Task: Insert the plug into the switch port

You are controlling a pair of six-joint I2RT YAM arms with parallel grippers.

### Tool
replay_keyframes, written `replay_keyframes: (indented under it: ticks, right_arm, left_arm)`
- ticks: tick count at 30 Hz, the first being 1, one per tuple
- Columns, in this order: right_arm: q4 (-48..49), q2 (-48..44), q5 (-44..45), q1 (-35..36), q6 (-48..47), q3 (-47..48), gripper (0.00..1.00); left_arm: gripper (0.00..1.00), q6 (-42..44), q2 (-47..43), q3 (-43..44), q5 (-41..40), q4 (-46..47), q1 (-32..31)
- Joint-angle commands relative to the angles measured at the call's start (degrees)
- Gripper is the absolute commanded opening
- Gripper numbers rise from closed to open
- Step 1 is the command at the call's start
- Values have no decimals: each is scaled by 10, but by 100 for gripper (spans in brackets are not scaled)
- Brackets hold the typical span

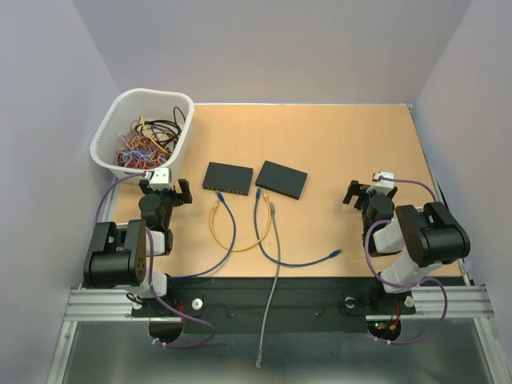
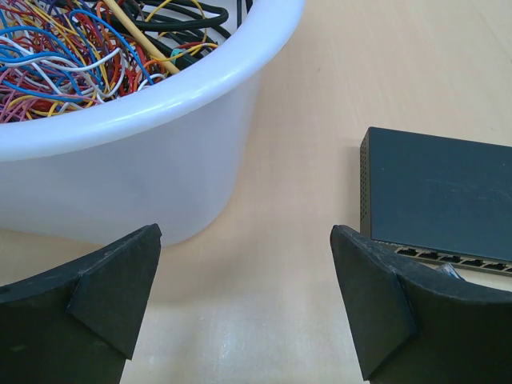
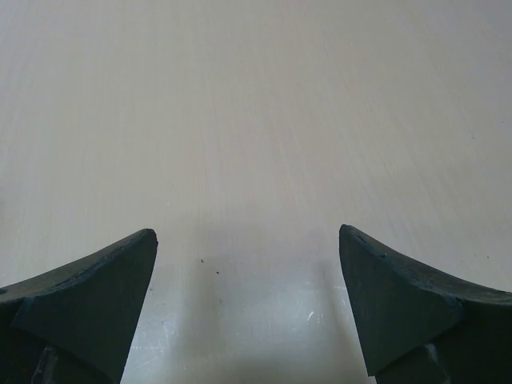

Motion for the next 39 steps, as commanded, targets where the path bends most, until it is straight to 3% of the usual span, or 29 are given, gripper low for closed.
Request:
replay_keyframes:
  ticks: [1,16,19,23,27,31,33,35,37,38,39]
  right_arm:
    - [67,-4,-1,-2,-9,8,100]
    - [66,-2,-1,-2,-8,11,100]
    - [64,-9,64,-2,11,12,100]
    - [51,-36,59,-2,4,6,100]
    - [-184,-140,149,3,24,101,100]
    - [-418,-231,20,5,91,248,100]
    - [-472,-249,-65,5,119,287,100]
    - [-471,-264,-150,4,168,296,100]
    - [-479,-269,-215,4,371,289,100]
    - [-449,-267,-246,4,418,278,100]
    - [-421,-249,-341,4,456,268,100]
  left_arm:
    - [99,8,-4,15,4,179,-3]
    - [99,8,-3,15,4,179,-2]
    - [99,8,-3,15,4,179,-3]
    - [99,8,-3,15,4,179,-2]
    - [99,8,-3,15,4,181,-2]
    - [99,8,-3,15,4,180,-3]
    - [99,8,-3,15,4,179,-3]
    - [99,8,-4,15,5,179,-3]
    - [99,7,-4,16,4,178,-3]
    - [99,8,-3,15,3,179,-3]
    - [99,8,-3,15,4,179,-3]
